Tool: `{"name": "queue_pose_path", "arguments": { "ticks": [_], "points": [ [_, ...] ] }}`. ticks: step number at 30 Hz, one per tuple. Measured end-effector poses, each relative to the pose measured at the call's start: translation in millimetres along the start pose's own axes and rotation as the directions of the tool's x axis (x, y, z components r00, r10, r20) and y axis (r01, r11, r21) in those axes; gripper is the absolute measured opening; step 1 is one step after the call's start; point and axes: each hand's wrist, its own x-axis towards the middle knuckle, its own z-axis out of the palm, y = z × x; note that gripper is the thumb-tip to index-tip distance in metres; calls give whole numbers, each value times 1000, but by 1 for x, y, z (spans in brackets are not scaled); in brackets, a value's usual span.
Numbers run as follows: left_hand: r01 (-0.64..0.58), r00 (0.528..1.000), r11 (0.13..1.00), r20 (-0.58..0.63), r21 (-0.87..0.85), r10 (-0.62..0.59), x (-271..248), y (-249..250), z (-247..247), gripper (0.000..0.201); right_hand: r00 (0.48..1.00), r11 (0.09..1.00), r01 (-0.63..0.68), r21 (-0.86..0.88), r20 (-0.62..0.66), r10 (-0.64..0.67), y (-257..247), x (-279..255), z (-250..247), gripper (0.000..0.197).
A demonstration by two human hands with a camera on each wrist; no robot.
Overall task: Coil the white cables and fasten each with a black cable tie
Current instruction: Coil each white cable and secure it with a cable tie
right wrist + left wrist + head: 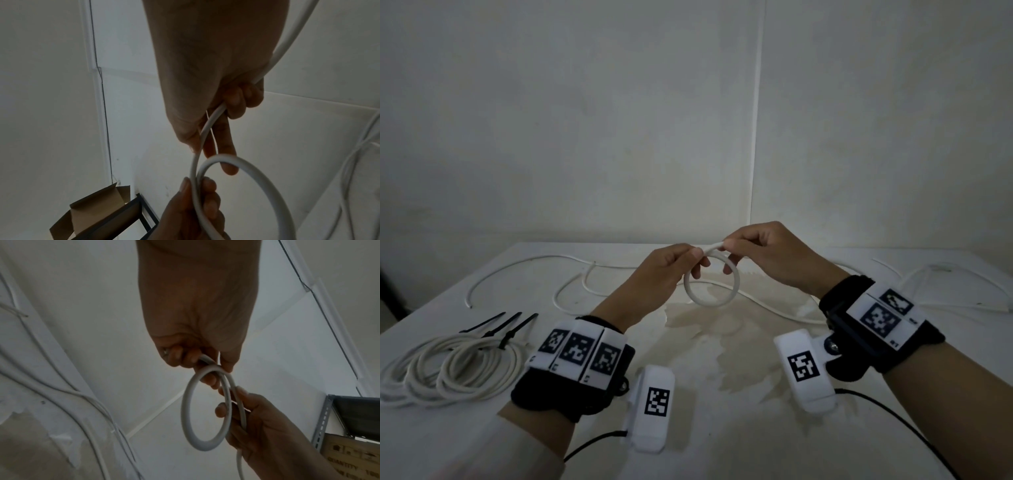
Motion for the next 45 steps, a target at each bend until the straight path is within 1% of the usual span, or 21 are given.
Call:
{"name": "queue_pose_path", "arguments": {
  "ticks": [4,7,10,13,17,19,22,24,27,30,33,35,39,41,43,45],
  "points": [
    [5,1000,1000,-7,9,-5,0,-1,3,34,1000,1000,-17,-22,7,17,2,0,3,21],
    [-5,1000,999,-3,47,5,0,-1,4,31,1000,998,-12,-59,5,12,5,1,4,28],
    [-11,1000,996,11,83,10,1,1,5,29,999,995,-11,-99,-35,7,6,2,5,31],
    [-8,1000,997,-7,80,9,2,3,6,27,995,994,-8,-108,-103,-3,5,3,7,34],
    [-17,1000,994,-10,110,18,3,4,8,25,992,993,-16,-117,-124,1,3,4,6,28],
    [-26,999,991,-29,132,30,3,4,7,25,990,990,-11,-143,-142,-10,3,4,6,28],
    [-30,995,992,-95,123,42,4,8,2,26,981,986,-5,-169,-191,-28,4,3,4,30],
    [10,996,995,-92,99,-1,3,11,-4,27,981,986,-21,-165,-192,-11,6,3,4,32],
    [86,996,992,-16,87,-85,0,11,-12,24,987,986,-40,-159,-158,15,8,1,7,33],
    [127,991,992,39,1,-127,-4,10,-17,21,991,993,-39,-111,-134,24,7,0,8,30],
    [187,980,961,107,-203,-168,-6,10,-19,23,987,998,-31,-55,-162,22,6,0,5,24],
    [212,972,934,158,-287,-173,-8,9,-17,24,983,999,-16,-42,-185,8,5,0,2,22],
    [251,966,880,163,-403,-200,-9,3,-9,15,976,1000,3,-19,-217,-7,3,-1,-1,20],
    [267,963,834,164,-484,-213,-9,1,-4,20,973,1000,7,23,-232,-2,2,-2,0,21],
    [270,962,823,183,-499,-205,-10,2,1,18,973,998,11,60,-232,3,1,-2,1,24],
    [245,966,866,185,-437,-180,-10,4,6,12,975,997,9,77,-223,9,0,-3,3,26]
  ]
}}
